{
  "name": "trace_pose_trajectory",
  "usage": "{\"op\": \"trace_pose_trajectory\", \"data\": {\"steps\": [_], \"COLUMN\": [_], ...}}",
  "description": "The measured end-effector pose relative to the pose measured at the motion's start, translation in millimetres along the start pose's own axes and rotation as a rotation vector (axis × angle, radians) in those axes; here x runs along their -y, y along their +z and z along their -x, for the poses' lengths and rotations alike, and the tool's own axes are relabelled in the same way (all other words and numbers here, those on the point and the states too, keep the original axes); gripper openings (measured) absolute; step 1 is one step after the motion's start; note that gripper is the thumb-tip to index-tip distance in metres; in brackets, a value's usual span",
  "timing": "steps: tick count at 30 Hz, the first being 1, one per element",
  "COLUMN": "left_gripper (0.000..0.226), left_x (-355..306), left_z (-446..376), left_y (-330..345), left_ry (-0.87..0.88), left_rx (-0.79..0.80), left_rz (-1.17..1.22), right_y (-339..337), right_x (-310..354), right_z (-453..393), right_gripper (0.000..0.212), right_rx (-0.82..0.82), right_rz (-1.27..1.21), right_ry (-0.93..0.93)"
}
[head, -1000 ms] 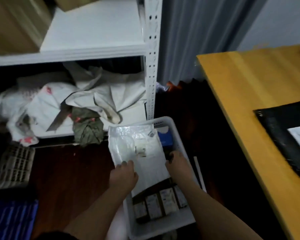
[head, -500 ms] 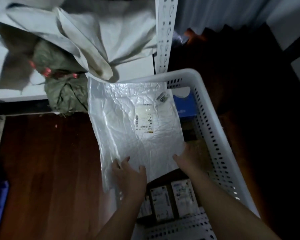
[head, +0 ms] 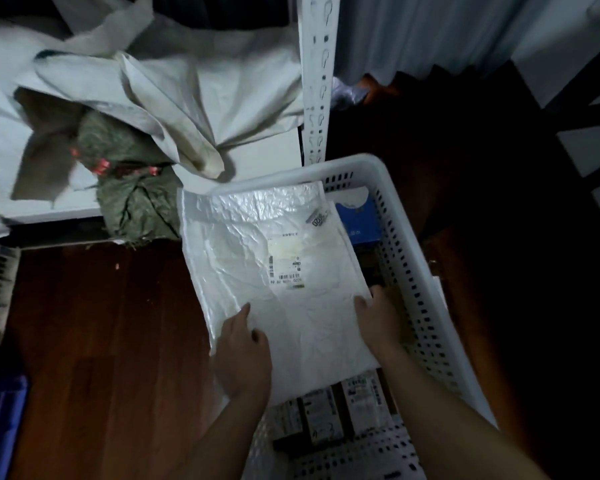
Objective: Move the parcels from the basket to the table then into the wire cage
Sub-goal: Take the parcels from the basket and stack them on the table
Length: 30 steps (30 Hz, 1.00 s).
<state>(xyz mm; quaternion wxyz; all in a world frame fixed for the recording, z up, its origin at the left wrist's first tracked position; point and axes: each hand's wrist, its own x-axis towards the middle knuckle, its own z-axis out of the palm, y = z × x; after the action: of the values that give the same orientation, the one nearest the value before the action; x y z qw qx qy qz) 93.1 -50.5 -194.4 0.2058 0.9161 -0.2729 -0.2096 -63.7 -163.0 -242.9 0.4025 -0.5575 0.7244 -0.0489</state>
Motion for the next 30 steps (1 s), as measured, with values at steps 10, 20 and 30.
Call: {"op": "trace_pose_trajectory", "data": {"steps": [10,20,30], "left_gripper": [0.065,0.084,0.031], "left_x": [-82.9,-211.3,-411.4], "left_z": [63.8,80.7,141.7], "left_y": [-176.7,-312.1,-318.7], "left_ry": [0.509,1.076,1.292], "left_rx": [0.109,-0.066,0.027], "left_rz": [-0.339,-0.465,-0.465], "right_y": [-159.7,-303.8,-417.8], "right_x": [76.2,126.2,104.3], "right_z": [194.1,296.3,316.6], "right_gripper": [0.048,0.041,0.046], "right_rx": [-0.217,-0.39,-0.804], "right_rz": [0.113,0.034,-0.375], "right_ry": [-0.136,-0.101,0.021]}}
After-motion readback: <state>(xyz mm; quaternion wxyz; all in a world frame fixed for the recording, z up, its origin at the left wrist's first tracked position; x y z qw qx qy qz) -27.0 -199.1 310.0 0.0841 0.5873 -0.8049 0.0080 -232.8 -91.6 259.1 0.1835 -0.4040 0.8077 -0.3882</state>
